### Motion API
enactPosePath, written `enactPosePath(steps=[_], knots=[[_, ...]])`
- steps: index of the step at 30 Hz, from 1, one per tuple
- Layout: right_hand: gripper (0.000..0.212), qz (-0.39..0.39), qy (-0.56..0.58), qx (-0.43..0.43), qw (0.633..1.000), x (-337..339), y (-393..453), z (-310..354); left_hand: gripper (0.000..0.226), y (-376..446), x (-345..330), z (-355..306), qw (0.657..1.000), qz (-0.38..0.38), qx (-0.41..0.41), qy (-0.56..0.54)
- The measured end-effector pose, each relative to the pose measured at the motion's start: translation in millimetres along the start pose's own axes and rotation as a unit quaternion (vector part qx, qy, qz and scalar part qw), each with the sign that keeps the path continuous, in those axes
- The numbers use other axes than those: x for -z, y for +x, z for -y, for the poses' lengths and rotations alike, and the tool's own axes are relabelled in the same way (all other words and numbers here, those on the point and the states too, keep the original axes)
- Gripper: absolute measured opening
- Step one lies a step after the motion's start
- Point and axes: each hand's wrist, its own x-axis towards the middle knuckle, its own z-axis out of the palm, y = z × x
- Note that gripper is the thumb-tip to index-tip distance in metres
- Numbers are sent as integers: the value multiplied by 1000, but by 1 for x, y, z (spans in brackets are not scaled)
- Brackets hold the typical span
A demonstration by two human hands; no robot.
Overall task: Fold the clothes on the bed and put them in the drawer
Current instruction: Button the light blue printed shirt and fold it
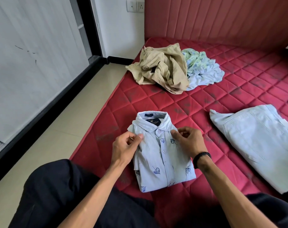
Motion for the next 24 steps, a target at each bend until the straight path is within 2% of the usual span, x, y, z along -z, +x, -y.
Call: enactPosePath(steps=[3,5,6,8,10,12,14,15,20,22,24], knots=[[16,-22,33,3,999,-1,0,6,36,-2,10,-7,990,-73,-105,57],[16,-52,32,48,997,1,0,12,38,-1,21,-15,975,-126,-163,80],[16,-61,35,69,995,2,0,16,37,1,26,-18,974,-137,-166,71],[16,-39,41,74,996,-1,-1,19,33,5,28,-16,991,-87,-105,9],[13,-22,16,64,998,-5,-4,15,40,-1,20,-15,998,18,17,-59],[12,-39,-9,64,997,-8,-6,9,47,-7,9,-9,994,68,78,-41],[11,-55,1,51,997,-5,-5,5,38,-8,1,-7,995,53,80,-20],[11,-58,5,49,997,-4,-5,4,32,-9,1,-8,995,41,75,-44],[15,-83,18,95,992,-3,-4,11,25,-6,17,-20,994,-40,-42,-98],[16,-74,13,97,992,-4,-3,11,26,-1,20,-21,993,-36,-5,-111],[17,-44,0,63,997,-6,-1,7,32,-3,17,-16,987,27,101,-124]])
